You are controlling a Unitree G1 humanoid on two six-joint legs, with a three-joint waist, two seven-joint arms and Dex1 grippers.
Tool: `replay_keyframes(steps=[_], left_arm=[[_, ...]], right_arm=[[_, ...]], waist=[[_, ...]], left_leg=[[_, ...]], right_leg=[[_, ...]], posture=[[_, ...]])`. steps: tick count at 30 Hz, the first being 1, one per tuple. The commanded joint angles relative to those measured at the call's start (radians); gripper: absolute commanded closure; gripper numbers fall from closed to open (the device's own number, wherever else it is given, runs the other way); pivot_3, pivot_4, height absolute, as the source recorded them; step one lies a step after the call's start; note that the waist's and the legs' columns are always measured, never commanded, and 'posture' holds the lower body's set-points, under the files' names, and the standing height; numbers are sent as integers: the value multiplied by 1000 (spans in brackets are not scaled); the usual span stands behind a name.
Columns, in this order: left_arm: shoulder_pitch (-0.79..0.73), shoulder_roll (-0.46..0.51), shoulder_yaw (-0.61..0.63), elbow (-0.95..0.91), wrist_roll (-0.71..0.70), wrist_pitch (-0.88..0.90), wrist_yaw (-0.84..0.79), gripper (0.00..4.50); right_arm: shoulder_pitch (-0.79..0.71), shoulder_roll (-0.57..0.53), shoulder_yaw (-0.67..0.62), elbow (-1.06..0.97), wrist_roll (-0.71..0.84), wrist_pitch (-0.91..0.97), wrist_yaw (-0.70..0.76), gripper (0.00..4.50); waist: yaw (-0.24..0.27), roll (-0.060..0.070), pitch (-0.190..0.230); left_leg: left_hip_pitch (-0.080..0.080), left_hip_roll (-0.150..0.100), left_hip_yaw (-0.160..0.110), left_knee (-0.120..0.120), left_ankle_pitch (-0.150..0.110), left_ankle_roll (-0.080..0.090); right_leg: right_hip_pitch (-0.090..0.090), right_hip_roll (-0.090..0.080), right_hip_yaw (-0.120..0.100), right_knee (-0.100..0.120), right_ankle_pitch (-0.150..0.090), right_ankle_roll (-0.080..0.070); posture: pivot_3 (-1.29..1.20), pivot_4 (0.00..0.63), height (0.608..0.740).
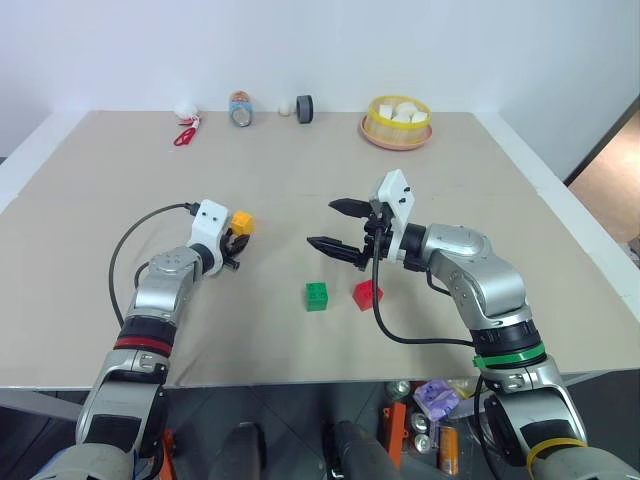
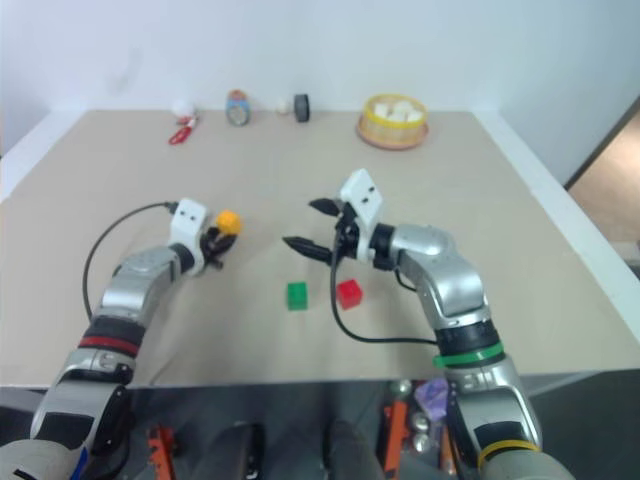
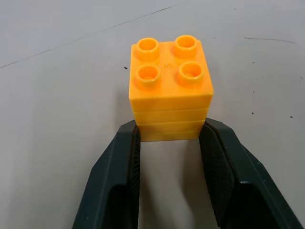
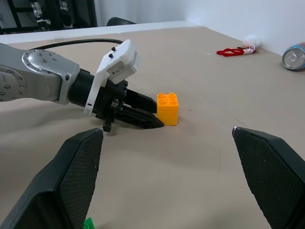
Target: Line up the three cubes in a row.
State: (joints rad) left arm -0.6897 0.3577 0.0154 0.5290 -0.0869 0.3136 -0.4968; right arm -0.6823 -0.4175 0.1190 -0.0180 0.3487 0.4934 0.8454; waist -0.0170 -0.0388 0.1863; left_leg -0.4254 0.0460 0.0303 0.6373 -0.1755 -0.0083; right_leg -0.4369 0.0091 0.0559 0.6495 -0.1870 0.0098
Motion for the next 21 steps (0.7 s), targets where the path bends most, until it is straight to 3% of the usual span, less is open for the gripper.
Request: replay_keyframes(steps=[1,7,11,21], left_arm=[[5,3,-9,-38,6,14,-6,3262],[69,60,18,-207,-60,-27,-129,3262],[164,159,61,-368,-173,-64,-322,3262],[314,321,111,-503,-351,-39,-606,3262]], right_arm=[[-24,-3,-23,-24,12,-5,2,0],[-25,-8,-22,-22,21,3,22,0],[-12,-56,-40,-46,86,24,128,0],[9,-229,-105,-95,248,101,356,0]], waist=[[0,0,0],[-6,0,0],[-10,0,0],[-12,0,0]], left_leg=[[0,0,0,0,0,0],[-5,1,0,0,0,0],[-7,2,0,-3,-1,-3],[-6,3,-1,-4,-3,-3]], right_leg=[[0,0,0,0,0,0],[-5,1,1,-1,0,1],[-7,2,1,-1,-3,2],[-7,2,0,-1,-9,-4]], posture=[[0,150,740],[0,150,740],[0,150,740],[0,150,740]])
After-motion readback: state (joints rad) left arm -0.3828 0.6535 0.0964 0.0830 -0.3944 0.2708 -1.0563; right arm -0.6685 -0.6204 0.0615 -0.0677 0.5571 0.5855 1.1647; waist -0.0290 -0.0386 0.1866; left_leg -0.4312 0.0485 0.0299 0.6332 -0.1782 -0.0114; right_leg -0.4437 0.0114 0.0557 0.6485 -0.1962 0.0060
